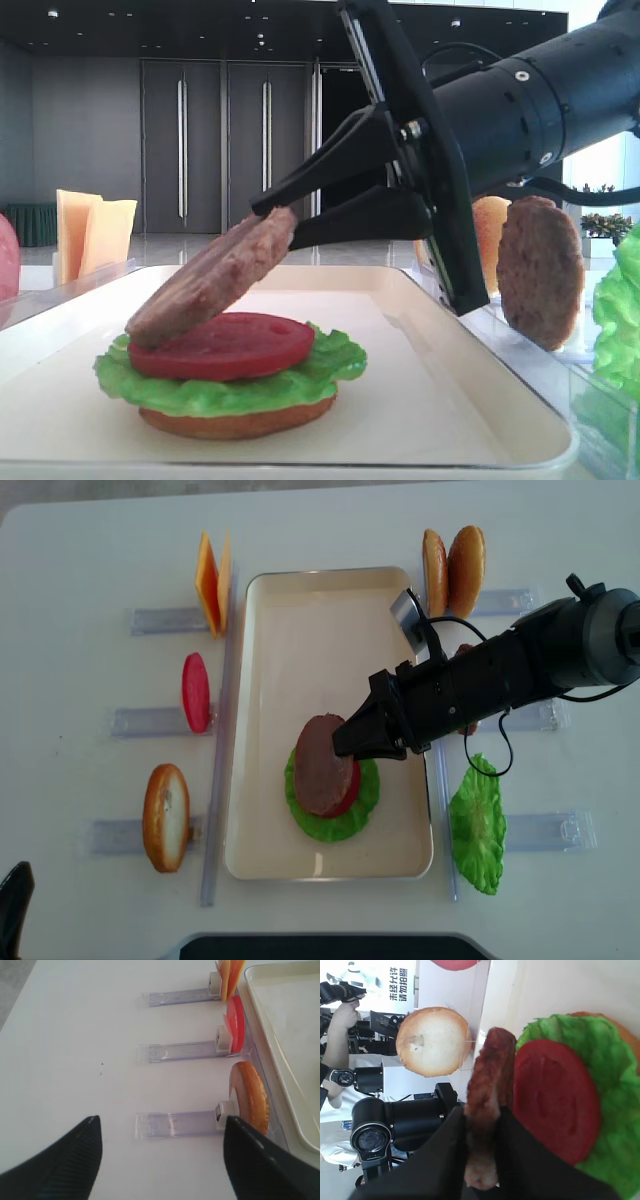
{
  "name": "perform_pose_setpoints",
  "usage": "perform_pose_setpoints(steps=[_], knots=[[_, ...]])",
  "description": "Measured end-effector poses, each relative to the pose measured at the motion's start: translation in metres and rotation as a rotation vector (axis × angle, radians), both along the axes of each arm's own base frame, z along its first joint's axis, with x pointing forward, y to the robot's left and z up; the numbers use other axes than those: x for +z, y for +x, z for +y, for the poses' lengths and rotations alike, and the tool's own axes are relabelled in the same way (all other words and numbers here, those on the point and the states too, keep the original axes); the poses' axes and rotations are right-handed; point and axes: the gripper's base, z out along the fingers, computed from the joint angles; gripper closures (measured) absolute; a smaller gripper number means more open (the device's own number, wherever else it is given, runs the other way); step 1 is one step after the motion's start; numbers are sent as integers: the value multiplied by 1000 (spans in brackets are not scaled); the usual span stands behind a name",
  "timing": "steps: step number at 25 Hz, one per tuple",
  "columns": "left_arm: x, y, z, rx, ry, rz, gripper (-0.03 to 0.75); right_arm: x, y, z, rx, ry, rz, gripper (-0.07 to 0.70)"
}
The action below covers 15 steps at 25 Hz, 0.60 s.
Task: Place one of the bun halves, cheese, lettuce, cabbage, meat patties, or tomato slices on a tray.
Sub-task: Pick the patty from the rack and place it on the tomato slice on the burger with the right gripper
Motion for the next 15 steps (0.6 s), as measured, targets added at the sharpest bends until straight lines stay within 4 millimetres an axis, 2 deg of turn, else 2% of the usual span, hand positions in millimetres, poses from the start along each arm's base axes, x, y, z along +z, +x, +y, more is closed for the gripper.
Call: perform_pose_setpoints(steps=[15], knots=[[0, 0, 0, 0, 0, 0, 139, -3, 2, -1, -35, -33, 22, 507]])
